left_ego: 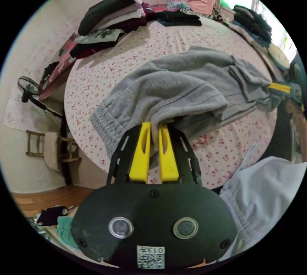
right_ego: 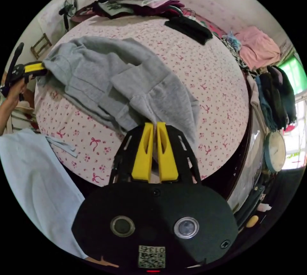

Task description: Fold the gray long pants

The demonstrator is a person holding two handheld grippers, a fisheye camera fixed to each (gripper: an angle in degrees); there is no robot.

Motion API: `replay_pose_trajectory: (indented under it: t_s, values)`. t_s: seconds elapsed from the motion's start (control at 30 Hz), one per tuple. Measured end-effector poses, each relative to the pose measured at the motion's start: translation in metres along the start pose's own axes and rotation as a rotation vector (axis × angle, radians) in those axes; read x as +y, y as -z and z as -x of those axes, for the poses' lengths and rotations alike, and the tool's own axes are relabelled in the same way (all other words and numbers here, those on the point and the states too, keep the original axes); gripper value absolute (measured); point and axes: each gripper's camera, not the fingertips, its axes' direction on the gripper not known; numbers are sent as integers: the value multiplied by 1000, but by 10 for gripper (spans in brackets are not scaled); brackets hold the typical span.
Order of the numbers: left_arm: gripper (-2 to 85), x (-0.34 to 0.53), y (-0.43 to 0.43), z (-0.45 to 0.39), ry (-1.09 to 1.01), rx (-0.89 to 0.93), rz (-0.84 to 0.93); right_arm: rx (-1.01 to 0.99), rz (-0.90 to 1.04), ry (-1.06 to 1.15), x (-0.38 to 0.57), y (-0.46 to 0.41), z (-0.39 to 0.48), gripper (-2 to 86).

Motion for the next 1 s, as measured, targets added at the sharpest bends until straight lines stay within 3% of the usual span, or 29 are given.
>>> replay_pose_trajectory:
  t_s: [0.17, 0.3, 0.47, 0.57, 0.73, 0.9, 1.0]
  values:
    - [16, 26, 77, 55, 201, 231, -238, -27, -227, -317, 50, 49, -75, 14]
    - [12, 39, 122, 58, 136, 288, -320, -39, -347, -580, 115, 75, -137, 12]
    - [10, 40, 84, 53, 167, 300, -107, -96, -155, -615, 141, 33, -155, 15]
    - [10, 47, 75, 45, 199, 337, -92, -83, -101, -673, 151, 12, -155, 15]
    - [8, 44, 117, 35, 142, 251, -175, -95, -194, -675, 166, 21, -168, 13]
    - [10, 35, 180, 36, 155, 152, -347, -384, -505, -546, 172, 55, -184, 11]
    - [10, 27, 174, 46, 205, 82, -316, -532, -532, -553, 170, 39, -191, 12]
